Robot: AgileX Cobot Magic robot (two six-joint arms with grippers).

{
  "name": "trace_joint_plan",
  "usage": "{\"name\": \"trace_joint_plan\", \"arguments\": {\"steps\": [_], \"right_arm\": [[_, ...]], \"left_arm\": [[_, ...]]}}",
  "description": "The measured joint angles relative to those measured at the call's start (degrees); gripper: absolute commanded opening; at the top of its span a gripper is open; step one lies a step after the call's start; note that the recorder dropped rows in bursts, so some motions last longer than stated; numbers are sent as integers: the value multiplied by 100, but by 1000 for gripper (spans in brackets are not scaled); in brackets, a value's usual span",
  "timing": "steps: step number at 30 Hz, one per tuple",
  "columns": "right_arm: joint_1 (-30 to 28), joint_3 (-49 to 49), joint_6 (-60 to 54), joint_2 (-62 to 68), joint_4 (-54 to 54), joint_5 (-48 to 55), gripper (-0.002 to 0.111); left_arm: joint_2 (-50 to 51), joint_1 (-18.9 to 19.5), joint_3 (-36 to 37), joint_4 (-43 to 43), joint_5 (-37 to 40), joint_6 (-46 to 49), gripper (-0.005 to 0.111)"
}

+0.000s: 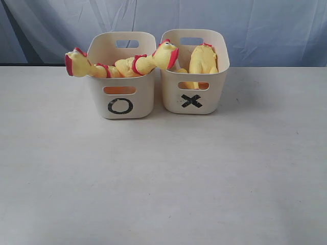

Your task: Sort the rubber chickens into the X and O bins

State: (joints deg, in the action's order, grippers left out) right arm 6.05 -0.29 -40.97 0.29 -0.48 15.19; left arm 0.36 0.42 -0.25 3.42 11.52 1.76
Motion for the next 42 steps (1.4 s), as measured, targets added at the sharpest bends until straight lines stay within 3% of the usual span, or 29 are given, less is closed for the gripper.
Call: {"name": "trace_joint_plan", "arguments": {"steps": [42], "right_arm": [[0, 0, 225, 0, -13, 37, -1]], "left_arm": [[0, 0, 0, -10, 64, 0, 0]]}}
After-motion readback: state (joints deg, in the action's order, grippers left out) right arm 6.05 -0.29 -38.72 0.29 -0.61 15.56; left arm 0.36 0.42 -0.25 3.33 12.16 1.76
